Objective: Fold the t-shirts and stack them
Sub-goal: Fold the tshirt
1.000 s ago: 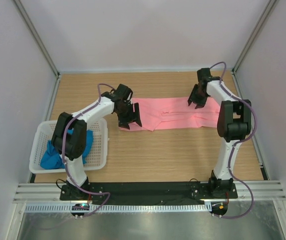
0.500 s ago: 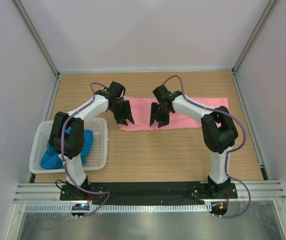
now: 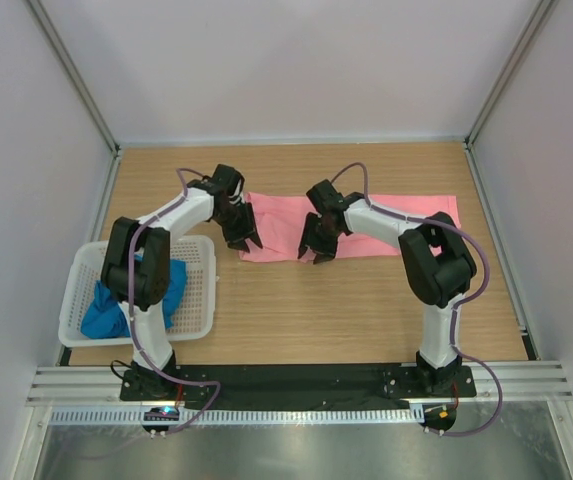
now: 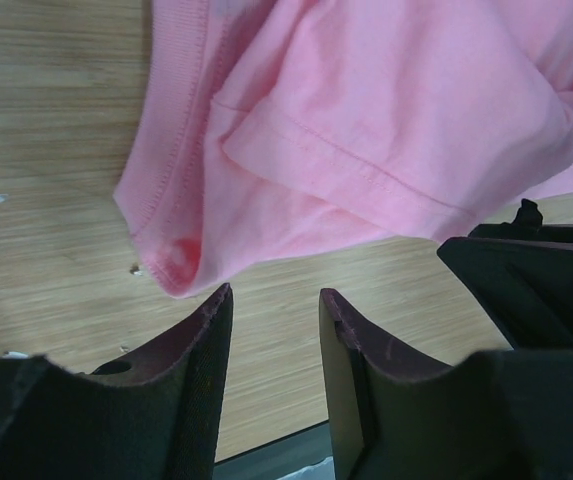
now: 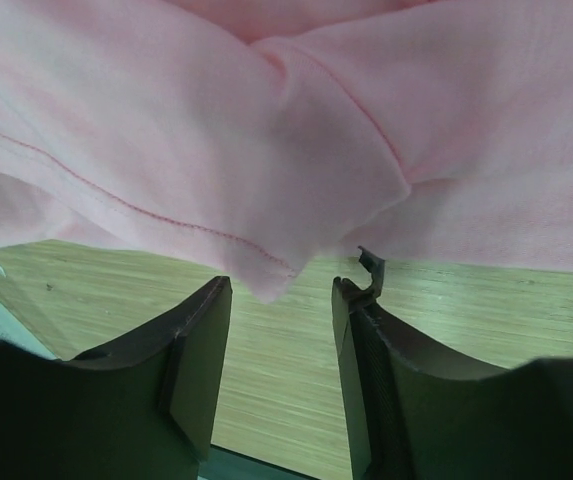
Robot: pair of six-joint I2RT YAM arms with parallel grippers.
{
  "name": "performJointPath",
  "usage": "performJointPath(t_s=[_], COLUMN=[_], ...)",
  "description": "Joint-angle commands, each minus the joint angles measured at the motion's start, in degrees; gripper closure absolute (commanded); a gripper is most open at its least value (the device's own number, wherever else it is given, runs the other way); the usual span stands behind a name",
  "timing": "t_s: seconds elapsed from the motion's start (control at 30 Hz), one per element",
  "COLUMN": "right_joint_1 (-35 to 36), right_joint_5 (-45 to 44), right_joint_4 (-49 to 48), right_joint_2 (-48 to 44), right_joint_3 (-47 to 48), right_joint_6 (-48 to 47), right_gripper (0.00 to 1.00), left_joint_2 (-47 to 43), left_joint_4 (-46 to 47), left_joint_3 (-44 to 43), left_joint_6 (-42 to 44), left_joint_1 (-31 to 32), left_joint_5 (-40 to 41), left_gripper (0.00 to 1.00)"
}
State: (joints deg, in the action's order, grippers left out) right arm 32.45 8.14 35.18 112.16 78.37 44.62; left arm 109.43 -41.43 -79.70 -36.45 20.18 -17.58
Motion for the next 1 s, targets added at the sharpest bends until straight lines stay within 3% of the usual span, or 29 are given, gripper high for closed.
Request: performJointPath(t_s=[0.0,0.57,0.8,0.97], right_joint_1=[0.1,0.1,0.1,-1.8], right_joint_5=[0.2,-0.7,-0.6,-0.8], right_joint_4=[-2.6,-4.1,-2.8,-1.4], right_joint_2=[-1.7,0.5,0.1,-2.0], right_joint_3=[-1.6,-0.8,1.0,4.4], right_joint_6=[3.0,5.0,5.7,6.4], right_gripper=[0.49,0.74,0.99,0.99], left_joint_2=[-1.6,-5.7,-6.4,-7.0], left_joint_4=[-0.6,-1.0,-1.0,-0.2], left_joint_3=[-2.2,-0.1,0.0,0.5], left_joint_6=[2.1,3.0,3.0,2.6], left_joint_1=[-1.5,-1.6,-1.6,-1.6], left_joint_5=[-0.5,1.1,1.4,1.8], left_gripper=[0.59,0.56,0.56,0.56])
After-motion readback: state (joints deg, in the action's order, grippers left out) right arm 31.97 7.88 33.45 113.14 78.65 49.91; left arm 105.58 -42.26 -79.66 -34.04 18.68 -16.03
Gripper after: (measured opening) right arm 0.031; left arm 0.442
